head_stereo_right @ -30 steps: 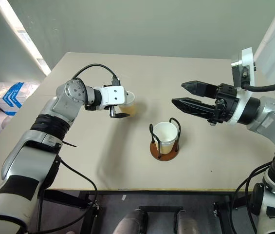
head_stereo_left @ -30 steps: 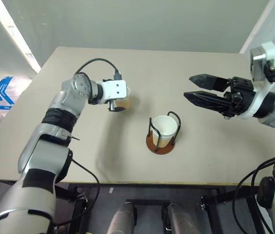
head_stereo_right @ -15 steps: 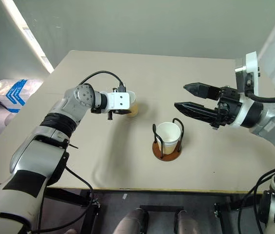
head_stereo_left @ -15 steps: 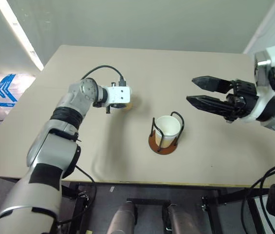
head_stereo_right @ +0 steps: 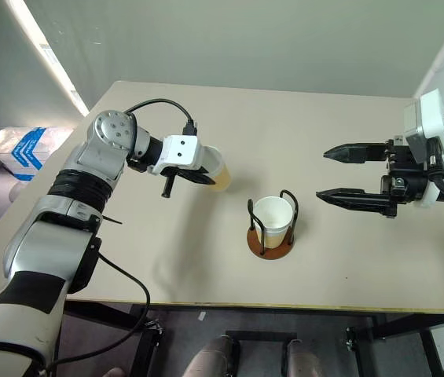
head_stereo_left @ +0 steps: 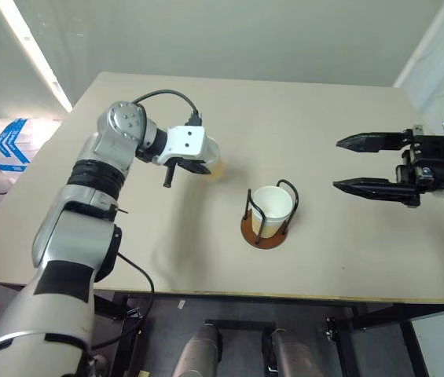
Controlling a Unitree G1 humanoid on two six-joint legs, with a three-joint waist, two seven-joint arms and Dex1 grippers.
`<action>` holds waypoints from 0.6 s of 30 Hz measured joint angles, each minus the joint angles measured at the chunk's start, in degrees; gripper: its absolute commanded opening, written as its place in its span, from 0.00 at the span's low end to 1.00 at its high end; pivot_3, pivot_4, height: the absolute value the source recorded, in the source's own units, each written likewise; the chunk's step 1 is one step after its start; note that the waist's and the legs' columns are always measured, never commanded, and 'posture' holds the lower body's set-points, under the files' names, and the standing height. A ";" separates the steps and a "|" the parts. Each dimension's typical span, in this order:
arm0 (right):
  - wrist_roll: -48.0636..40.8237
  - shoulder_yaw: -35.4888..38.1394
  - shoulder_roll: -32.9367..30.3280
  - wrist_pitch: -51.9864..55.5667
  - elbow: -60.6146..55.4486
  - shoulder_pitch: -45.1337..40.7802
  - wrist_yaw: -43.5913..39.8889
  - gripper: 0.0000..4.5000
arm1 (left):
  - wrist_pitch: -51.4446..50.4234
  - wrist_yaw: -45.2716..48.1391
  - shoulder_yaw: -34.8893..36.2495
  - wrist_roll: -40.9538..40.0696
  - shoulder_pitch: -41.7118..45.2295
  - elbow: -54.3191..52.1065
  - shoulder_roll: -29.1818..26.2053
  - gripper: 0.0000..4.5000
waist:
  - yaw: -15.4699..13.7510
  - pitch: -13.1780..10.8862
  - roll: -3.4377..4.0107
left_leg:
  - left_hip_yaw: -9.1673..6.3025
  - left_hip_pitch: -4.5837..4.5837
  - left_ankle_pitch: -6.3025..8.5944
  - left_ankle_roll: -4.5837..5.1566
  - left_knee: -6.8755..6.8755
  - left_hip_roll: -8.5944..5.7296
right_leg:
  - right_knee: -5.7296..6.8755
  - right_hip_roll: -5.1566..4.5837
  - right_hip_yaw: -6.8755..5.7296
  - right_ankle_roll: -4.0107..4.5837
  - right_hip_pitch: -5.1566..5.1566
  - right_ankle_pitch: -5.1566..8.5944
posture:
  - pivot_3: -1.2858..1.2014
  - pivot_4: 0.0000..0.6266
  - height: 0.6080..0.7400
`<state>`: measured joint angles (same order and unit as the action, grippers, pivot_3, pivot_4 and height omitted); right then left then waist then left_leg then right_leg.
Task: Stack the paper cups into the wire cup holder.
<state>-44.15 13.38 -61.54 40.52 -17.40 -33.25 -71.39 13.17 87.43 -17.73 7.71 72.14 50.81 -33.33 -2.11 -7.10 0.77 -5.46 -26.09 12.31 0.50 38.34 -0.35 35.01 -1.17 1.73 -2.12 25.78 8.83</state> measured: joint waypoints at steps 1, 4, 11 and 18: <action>0.45 -0.45 -0.88 -0.26 0.33 0.01 -0.99 0.82 | -2.07 1.64 0.36 -1.61 -0.09 -2.40 -0.02 0.01 | -0.01 0.00 0.00 | 0.02 0.00 0.02 0.03 0.03 0.00 | 0.00 0.00 0.00 0.00 -0.01 0.00 | 0.52 0.24 1.00; 1.87 -0.80 -2.49 -1.74 1.02 1.17 -2.87 0.82 | -9.80 2.70 -0.17 -8.86 -1.24 -12.21 -1.13 0.01 | 0.07 0.00 0.00 | 0.09 0.01 0.04 0.07 0.06 0.02 | 0.01 -0.02 0.00 -0.05 -0.03 -0.01 | 0.52 0.24 1.00; -1.61 0.41 -4.85 2.62 -0.12 3.92 -4.00 0.82 | -25.28 2.92 -4.08 -24.34 -1.43 -29.34 -3.20 0.01 | 0.10 0.01 0.02 | 0.16 0.06 0.03 0.05 0.08 0.06 | 0.03 -0.04 0.01 -0.07 -0.05 0.00 | 0.52 0.24 1.00; -9.07 6.41 -5.63 8.96 -4.75 6.30 -2.37 0.82 | -29.26 2.99 -7.67 -30.27 1.13 -32.54 -2.75 0.01 | 0.05 0.02 0.05 | 0.15 0.12 0.00 0.09 0.29 0.05 | 0.01 -0.04 0.09 -0.09 -0.21 0.08 | 0.52 0.24 1.00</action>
<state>-53.21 19.79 -67.18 49.48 -22.15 -26.95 -73.75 -16.09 90.41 -25.41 -22.56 73.27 18.27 -36.08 -2.06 -7.08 0.82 -5.31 -25.97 12.32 0.59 38.62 -0.30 35.02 -1.21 1.83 -2.21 25.57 8.92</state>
